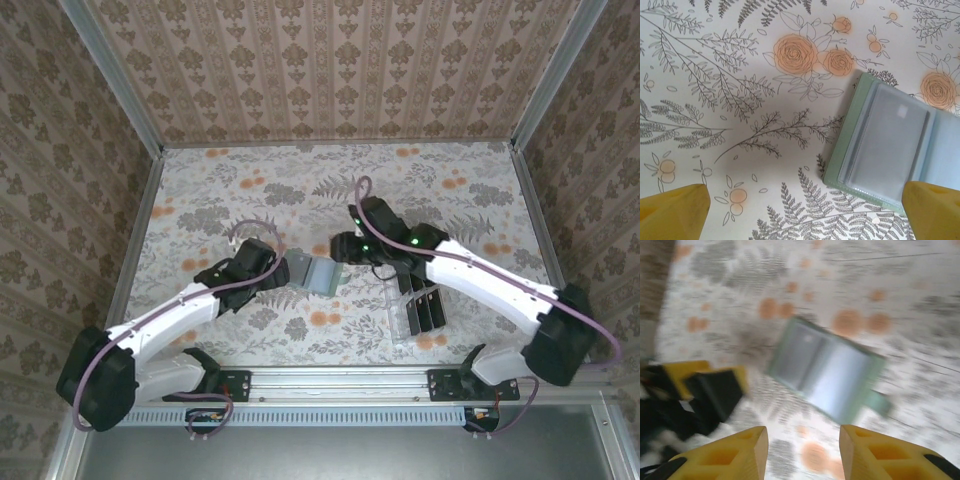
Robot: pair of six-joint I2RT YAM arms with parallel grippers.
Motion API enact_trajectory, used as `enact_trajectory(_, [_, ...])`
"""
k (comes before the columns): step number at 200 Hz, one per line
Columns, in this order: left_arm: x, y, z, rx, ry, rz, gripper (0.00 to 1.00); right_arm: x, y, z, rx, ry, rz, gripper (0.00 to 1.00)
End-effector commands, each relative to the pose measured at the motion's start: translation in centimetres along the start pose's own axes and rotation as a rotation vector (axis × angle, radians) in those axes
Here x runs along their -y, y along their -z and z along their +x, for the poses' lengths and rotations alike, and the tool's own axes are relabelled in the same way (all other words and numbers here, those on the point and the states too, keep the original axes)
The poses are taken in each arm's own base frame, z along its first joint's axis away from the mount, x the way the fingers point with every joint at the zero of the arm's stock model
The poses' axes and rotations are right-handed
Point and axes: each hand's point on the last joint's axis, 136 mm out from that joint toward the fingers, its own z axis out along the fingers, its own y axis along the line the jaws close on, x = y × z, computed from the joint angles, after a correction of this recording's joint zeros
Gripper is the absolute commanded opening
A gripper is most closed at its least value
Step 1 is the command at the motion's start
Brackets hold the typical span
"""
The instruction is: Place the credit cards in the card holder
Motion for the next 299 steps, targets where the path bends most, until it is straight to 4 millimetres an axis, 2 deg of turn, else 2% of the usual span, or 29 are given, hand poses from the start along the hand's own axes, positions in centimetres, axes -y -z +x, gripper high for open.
enact_trajectory(1, [0.6,0.0,-1.1,0.0,-0.036,0.015,1.0,9.4,2.2,3.5,-0.078,0.083,0.388,0.43])
enact_trajectory(28, [0.9,-0.4,-1.1,-0.016,-0.046,0.017,1.0,12.5,3.2,4.2,-0.106,0.096,0.521,0.42])
enact_trajectory(71, [1.1,-0.9,-0.9,-0.036,-0.05,0.017,1.0,14.6,2.4,4.8,-0.167,0.143,0.644,0.37])
enact_trajectory(75, [1.0,-0.9,-0.8,-0.037,-0.051,0.016,1.0,14.9,1.8,5.1,-0.189,0.151,0.663,0.37])
enact_trajectory(119, [0.8,-1.2,-0.4,-0.049,-0.05,0.012,1.0,15.5,-0.1,5.5,-0.224,0.159,0.682,0.34])
enact_trajectory(201, [0.8,-1.5,0.0,-0.06,-0.047,0.015,1.0,16.3,-1.4,6.3,-0.252,0.125,0.66,0.32])
enact_trajectory(250, [0.8,-1.5,0.2,-0.064,-0.046,0.016,1.0,15.9,-2.0,6.2,-0.249,0.099,0.617,0.22])
enact_trajectory(299, [0.8,-1.5,0.2,-0.06,-0.044,0.02,1.0,15.8,-2.3,6.3,-0.258,0.072,0.578,0.05])
